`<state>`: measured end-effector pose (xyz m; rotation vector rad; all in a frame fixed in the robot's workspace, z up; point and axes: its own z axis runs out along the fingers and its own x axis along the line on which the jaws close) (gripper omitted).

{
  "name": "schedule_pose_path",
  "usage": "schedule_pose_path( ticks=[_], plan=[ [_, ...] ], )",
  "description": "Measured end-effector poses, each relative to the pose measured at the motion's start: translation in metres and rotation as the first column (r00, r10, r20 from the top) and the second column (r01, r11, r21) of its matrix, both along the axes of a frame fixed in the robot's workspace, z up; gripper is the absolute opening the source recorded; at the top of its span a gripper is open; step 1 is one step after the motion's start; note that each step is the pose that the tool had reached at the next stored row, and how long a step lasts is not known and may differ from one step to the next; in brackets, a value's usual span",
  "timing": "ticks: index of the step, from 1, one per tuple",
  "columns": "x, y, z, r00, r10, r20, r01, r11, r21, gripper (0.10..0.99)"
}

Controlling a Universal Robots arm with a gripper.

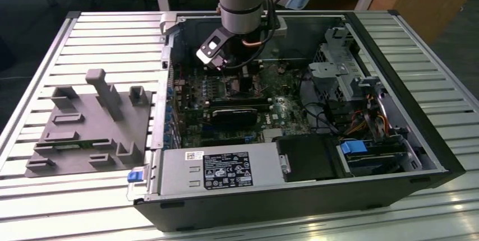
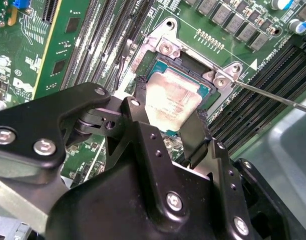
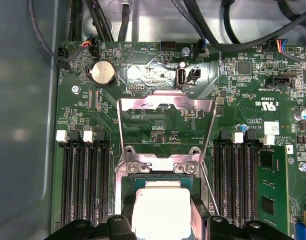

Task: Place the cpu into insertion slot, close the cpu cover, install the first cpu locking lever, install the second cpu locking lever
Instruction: 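Place the cpu into insertion slot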

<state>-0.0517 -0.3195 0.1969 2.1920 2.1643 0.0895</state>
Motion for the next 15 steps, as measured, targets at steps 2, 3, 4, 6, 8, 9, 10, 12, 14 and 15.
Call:
schedule_pose_path(
  ticks=[2,3,4,6,8,9,10,12,14,15],
  plan=[
    [0.0,0.0,-0.0002,1.0,0.0,-0.0002,0.0,1.0,0.0,0.522],
    [0.0,0.0,-0.0002,1.0,0.0,-0.0002,0.0,1.0,0.0,0.522],
    [0.0,0.0,-0.0003,1.0,0.0,0.0,0.0,1.0,0.001,0.522],
    [0.0,0.0,-0.0003,1.0,0.0,0.0001,0.0,1.0,0.001,0.522],
    [0.0,0.0001,-0.0003,1.0,0.0,0.0001,0.0,1.0,0.001,0.522],
    [0.0,0.0001,-0.0003,1.0,0.0,0.0001,0.0,1.0,0.001,0.522],
    [0.0,0.0001,-0.0004,1.0,0.0,0.0003,0.0,1.0,0.001,0.522],
    [0.0,0.0001,-0.0004,1.0,0.0,0.0002,0.0,1.0,0.001,0.529],
    [0.0,0.0,-0.0004,1.0,0.0,0.0001,0.0,1.0,0.001,0.592],
    [0.0,0.0001,-0.0003,1.0,0.0,0.0001,0.0,1.0,0.001,0.592]
  ],
)
